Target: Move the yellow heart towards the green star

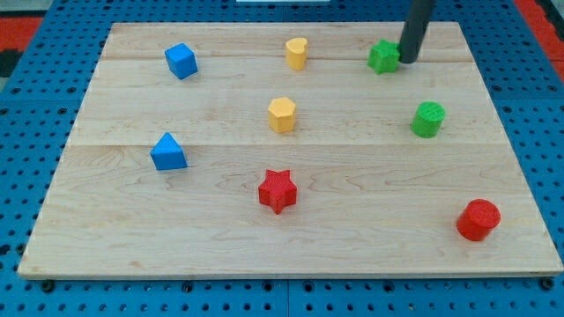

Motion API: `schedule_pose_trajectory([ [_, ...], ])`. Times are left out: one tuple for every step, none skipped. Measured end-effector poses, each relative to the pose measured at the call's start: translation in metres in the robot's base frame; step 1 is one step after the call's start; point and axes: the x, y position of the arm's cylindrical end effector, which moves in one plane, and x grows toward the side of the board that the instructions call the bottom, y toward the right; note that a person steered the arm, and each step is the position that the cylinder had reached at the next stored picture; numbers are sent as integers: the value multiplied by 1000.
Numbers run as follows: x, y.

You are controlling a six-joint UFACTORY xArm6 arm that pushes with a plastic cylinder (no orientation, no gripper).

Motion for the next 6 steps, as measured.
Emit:
schedule_pose_trajectory([
  [-29,5],
  [-59,-7],
  [-59,-60],
  [-59,-100],
  [-68,-137],
  [-58,-186],
])
